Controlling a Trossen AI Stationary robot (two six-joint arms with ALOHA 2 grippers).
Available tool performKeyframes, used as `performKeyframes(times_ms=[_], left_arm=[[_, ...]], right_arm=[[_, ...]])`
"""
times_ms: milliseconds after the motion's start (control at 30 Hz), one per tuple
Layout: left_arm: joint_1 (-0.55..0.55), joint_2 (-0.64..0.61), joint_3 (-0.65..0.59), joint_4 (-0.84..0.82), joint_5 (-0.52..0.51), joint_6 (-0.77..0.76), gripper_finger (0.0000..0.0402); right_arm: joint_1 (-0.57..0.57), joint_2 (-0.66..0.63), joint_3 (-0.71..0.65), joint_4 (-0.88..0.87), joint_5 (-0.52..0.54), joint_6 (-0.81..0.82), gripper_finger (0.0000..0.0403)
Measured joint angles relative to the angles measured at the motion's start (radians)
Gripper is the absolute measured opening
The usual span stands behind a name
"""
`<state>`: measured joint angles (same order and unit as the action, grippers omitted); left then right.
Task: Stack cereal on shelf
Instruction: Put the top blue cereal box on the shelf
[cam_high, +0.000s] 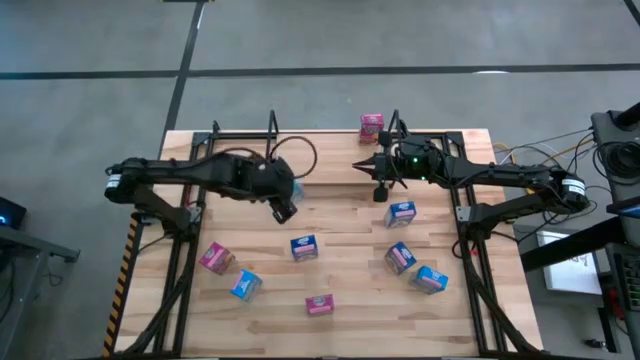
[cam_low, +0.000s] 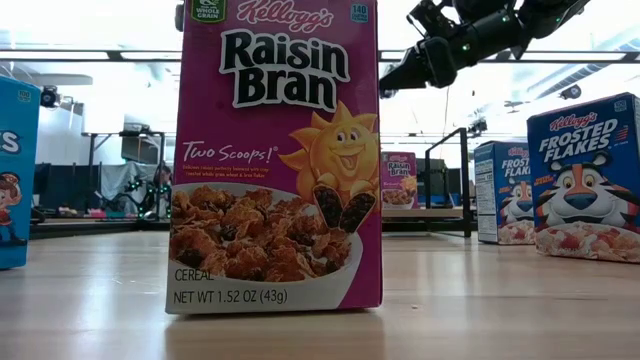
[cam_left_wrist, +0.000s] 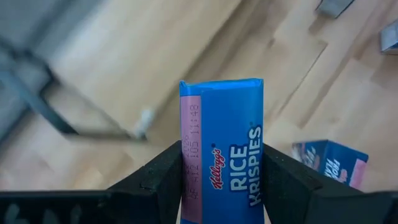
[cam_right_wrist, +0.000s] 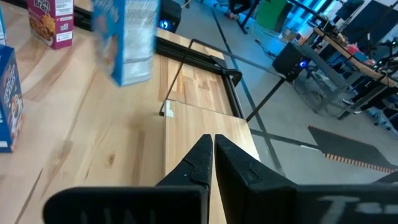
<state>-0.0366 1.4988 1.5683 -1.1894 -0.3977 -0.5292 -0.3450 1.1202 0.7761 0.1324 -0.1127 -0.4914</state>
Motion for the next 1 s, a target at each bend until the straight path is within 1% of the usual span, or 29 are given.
performKeyframes(times_ms=[67,133,300,367,467,567,667,867,933,1000], left_arm=[[0.013,0.003,0.034,0.01,-0.027,0.117,0.0164],[0.037,0.004,0.051,0.013,-0.034,0.235,0.0164],[0.113,0.004,0.052,0.049,-0.038,0.533,0.0164],[0.15,0.004,0.044,0.088,-0.037,0.644,0.0164],[0.21,0.017,0.041,0.142,-0.013,0.799,0.0164],[0.273,0.041,0.041,0.211,0.056,0.932,0.0164],[0.334,0.086,0.041,0.26,0.106,1.038,0.0164],[0.449,0.187,0.04,0.309,0.111,1.187,0.0164],[0.488,0.22,0.048,0.314,0.133,1.213,0.0164],[0.528,0.247,0.066,0.325,0.178,1.226,0.0164]], right_arm=[[0.0,0.0,0.0,-0.007,0.0,0.002,0.0009],[0.0,0.0,0.0,-0.019,0.0,0.002,0.0009],[0.0,0.0,0.0,-0.054,0.0,0.004,0.0009],[0.0,0.0,0.0,-0.07,0.001,0.004,0.0009],[0.0,0.0,0.0,-0.082,0.001,0.003,0.0009],[0.0,0.0,0.0,-0.086,0.001,0.002,0.0009],[0.0,0.0,0.0,-0.103,0.001,-0.002,0.0009],[0.0,-0.002,0.0,-0.119,0.001,-0.009,0.0009],[0.0,-0.002,0.0,-0.121,0.001,-0.018,0.0009],[0.0,-0.002,0.0,-0.121,0.001,-0.018,0.0009]])
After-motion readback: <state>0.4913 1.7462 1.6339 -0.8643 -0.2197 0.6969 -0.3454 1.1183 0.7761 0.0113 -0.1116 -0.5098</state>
